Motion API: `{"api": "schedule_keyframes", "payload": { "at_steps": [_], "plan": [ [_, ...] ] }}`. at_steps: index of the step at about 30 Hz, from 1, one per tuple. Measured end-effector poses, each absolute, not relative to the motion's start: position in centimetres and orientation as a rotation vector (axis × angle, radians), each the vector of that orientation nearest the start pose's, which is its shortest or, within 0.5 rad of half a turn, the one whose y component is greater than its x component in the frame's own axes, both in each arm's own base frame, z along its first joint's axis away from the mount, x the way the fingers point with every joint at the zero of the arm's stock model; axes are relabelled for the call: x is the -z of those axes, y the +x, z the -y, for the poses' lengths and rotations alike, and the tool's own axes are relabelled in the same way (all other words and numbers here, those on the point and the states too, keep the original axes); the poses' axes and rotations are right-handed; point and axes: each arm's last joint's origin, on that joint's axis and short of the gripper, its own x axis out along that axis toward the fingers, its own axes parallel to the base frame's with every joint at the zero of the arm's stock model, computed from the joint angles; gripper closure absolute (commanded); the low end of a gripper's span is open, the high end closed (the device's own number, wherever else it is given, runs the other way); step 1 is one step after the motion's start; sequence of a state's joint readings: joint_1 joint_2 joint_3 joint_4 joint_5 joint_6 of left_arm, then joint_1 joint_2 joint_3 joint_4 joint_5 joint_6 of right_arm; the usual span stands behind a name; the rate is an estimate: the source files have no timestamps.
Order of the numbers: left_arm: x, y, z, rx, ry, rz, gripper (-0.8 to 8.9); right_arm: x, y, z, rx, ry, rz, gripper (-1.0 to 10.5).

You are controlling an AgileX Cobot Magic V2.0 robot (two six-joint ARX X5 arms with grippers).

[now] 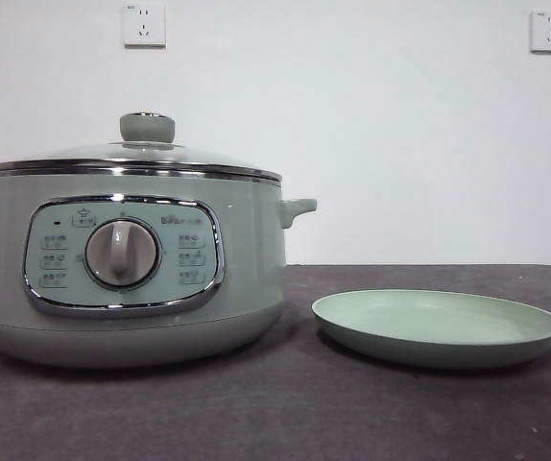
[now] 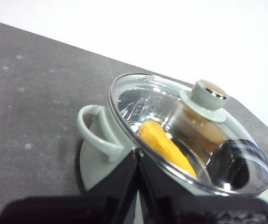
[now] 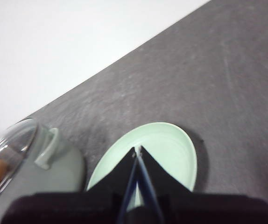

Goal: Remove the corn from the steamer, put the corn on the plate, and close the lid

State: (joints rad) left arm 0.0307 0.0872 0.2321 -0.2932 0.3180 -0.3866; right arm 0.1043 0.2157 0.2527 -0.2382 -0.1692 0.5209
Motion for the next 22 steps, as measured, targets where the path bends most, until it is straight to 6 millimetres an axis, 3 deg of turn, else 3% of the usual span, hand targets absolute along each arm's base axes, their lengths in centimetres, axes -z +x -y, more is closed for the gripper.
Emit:
{"api": "schedule_keyframes", "payload": {
  "at_steps": [12,18,20,22],
  "plan": [
    [-27.3,10.9,0.9,0.379,-0.346,-0.272,8.21,-28.7,13.0,-2.4,-0.408,0.368,-0.414,9.5],
    [-30.3,12.7,1.1,0.467,-0.284,-0.300,8.18,-31.4,15.2,-2.9,-0.523,0.278,-0.552,9.4],
    [-30.8,13.4,1.1,0.504,-0.287,-0.339,8.17,-31.9,15.7,-3.0,-0.544,0.248,-0.597,8.9],
    [-31.1,14.2,1.2,0.549,-0.295,-0.380,8.09,-32.2,16.3,-3.1,-0.552,0.216,-0.635,7.6]
  ]
}}
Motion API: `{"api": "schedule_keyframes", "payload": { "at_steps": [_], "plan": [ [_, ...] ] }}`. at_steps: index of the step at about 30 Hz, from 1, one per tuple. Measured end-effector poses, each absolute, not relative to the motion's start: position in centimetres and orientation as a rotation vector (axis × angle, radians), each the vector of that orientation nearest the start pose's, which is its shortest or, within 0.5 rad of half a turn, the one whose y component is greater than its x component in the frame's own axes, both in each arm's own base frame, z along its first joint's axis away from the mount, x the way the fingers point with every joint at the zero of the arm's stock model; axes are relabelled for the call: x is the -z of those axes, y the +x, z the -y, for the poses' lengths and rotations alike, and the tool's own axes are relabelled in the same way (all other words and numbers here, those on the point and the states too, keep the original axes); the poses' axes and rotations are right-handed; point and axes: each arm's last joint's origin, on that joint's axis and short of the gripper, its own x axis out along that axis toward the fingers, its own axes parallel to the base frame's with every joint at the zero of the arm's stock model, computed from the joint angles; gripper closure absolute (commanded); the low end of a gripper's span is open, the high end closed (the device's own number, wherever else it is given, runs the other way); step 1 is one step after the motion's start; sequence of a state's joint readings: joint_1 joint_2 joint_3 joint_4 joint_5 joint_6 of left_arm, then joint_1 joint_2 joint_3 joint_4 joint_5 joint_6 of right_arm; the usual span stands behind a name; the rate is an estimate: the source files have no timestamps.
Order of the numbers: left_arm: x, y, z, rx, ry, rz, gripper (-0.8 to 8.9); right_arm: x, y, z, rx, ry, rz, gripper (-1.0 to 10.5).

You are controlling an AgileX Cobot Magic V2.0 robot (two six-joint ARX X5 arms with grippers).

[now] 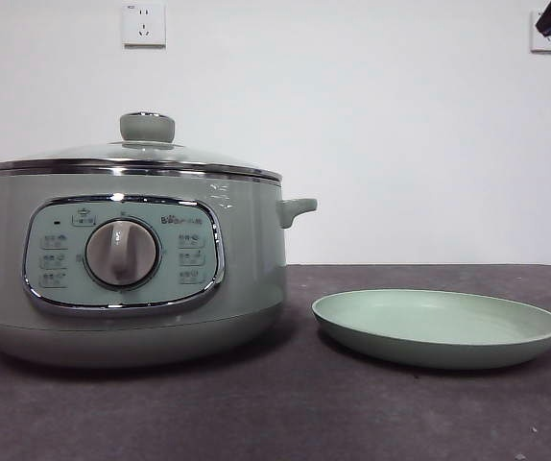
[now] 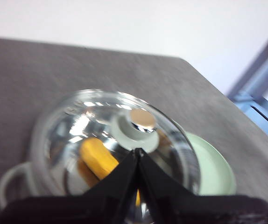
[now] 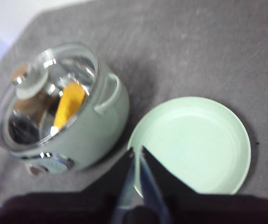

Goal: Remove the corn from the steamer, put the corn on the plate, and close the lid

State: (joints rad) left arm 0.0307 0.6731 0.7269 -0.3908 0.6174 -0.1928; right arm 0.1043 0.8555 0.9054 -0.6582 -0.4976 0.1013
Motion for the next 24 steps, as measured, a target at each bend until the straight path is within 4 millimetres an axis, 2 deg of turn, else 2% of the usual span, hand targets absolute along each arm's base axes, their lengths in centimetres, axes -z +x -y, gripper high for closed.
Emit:
{"api": "schedule_keyframes", "payload": {
  "at_steps": [2,4,5,6,14,24],
  "plan": [
    [-31.3,15.0,1.3,0.598,-0.301,-0.423,6.97,-32.3,16.8,-3.1,-0.559,0.190,-0.657,6.2],
    [-31.1,15.8,1.3,0.599,-0.306,-0.462,4.78,-32.3,17.1,-3.2,-0.563,0.177,-0.664,5.1],
    [-31.0,16.1,1.3,0.599,-0.307,-0.473,4.21,-32.2,17.2,-3.2,-0.563,0.173,-0.666,4.9],
    [-30.9,16.3,1.3,0.600,-0.308,-0.483,4.04,-32.2,17.2,-3.2,-0.563,0.170,-0.668,4.7],
    [-31.7,18.5,2.4,0.586,-0.275,-0.524,4.04,-32.2,17.2,-3.2,-0.566,0.164,-0.666,4.7],
    [-33.1,22.7,6.5,0.560,-0.084,-0.591,4.05,-32.2,17.2,-3.2,-0.566,0.164,-0.666,4.7]
  ]
}}
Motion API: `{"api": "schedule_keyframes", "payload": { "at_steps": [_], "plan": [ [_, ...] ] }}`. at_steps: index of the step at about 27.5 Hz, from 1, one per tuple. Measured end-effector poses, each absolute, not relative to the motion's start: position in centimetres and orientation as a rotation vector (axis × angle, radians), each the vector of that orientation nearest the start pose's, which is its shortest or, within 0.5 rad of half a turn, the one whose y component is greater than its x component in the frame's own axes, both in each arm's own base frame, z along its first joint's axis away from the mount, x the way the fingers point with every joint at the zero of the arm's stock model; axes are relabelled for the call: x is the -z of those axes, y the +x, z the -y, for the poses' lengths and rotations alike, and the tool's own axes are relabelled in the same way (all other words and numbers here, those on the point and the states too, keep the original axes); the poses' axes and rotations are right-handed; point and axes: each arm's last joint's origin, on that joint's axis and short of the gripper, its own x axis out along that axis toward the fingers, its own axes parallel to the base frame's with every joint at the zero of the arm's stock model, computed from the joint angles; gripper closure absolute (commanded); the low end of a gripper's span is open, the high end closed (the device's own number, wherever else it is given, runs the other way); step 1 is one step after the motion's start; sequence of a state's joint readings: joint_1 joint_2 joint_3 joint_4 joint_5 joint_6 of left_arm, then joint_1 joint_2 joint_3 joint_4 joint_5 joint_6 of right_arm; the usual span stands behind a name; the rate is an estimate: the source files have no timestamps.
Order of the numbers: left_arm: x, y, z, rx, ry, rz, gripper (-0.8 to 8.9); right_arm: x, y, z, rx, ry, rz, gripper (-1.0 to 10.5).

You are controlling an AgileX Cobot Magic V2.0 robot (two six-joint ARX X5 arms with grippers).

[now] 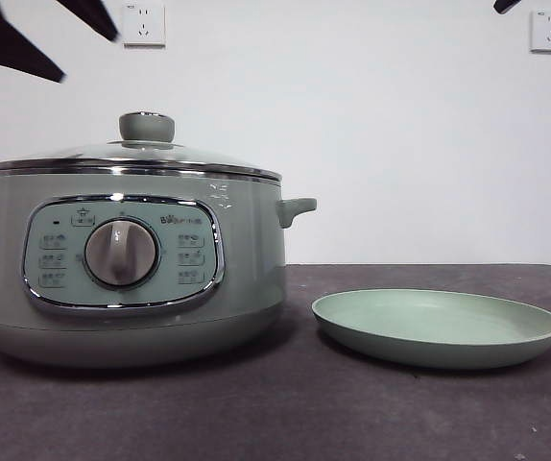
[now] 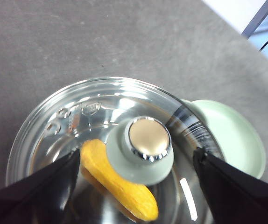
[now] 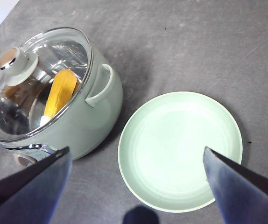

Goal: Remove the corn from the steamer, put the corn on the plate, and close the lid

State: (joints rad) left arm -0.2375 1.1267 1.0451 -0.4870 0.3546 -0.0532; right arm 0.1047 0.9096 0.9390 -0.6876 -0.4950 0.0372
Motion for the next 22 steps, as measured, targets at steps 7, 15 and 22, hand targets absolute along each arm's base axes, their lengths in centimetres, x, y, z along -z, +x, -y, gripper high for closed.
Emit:
{"api": "schedule_keyframes", "payload": {
  "at_steps": [7,15,22],
  "plan": [
    [-31.8,25.0,9.5,0.558,0.023,-0.650,4.06,-32.2,17.2,-3.2,-0.566,0.164,-0.666,4.7],
    [-30.0,26.4,11.6,0.552,0.094,-0.676,5.08,-32.2,17.2,-3.2,-0.564,0.169,-0.668,4.7],
    [-30.0,26.3,11.6,0.554,0.106,-0.674,7.70,-32.2,17.2,-3.2,-0.562,0.175,-0.669,4.7]
  ]
}}
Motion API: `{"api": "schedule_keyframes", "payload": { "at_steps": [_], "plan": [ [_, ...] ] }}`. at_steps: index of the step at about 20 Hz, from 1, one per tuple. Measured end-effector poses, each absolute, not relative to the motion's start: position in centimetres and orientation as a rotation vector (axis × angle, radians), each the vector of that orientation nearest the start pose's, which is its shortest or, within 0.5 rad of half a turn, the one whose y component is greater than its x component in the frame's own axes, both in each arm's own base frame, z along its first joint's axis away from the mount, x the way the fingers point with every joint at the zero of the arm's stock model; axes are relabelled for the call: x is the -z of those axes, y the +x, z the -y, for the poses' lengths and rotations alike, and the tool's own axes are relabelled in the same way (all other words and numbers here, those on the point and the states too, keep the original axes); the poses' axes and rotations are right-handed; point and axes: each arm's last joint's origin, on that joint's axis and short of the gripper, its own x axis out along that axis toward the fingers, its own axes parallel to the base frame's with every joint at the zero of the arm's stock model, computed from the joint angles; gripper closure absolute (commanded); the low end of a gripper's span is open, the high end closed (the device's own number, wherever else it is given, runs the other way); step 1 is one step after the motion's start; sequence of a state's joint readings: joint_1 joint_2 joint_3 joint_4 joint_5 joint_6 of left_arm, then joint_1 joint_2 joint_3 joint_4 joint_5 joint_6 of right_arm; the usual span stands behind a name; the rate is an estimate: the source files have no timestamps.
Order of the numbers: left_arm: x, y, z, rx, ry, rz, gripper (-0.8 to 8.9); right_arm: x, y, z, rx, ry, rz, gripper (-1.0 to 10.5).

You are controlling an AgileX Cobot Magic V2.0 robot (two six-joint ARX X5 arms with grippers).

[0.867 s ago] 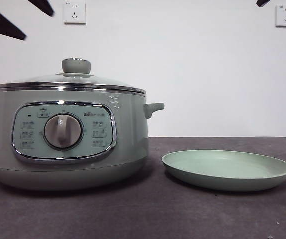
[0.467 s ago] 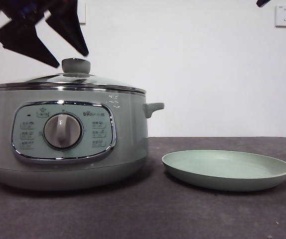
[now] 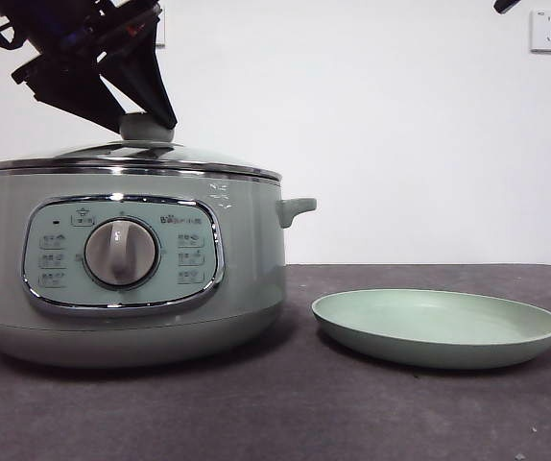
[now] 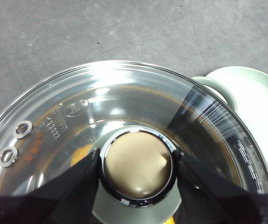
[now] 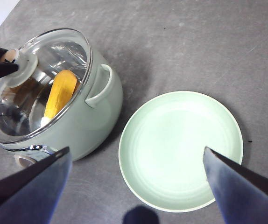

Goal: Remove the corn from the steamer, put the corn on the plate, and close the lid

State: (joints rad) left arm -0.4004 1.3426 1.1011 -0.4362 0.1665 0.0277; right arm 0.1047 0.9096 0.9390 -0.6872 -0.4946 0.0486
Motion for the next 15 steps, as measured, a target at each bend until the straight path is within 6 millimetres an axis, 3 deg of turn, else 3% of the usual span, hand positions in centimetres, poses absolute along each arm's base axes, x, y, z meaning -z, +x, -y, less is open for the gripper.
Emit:
{"api": "schedule_keyframes", "payload": {
  "at_steps": [1,10,15],
  "plan": [
    [-30.0,26.3,11.6,0.556,0.111,-0.674,8.32,-32.2,17.2,-3.2,-0.561,0.178,-0.670,4.7],
    [-30.5,26.2,11.5,0.536,0.116,-0.639,8.22,-32.5,17.4,-3.6,-0.580,0.177,-0.639,4.7],
    [-34.3,23.8,10.1,0.449,0.123,-0.487,8.22,-32.3,18.6,-6.5,-0.705,0.165,-0.641,4.8]
  ]
}}
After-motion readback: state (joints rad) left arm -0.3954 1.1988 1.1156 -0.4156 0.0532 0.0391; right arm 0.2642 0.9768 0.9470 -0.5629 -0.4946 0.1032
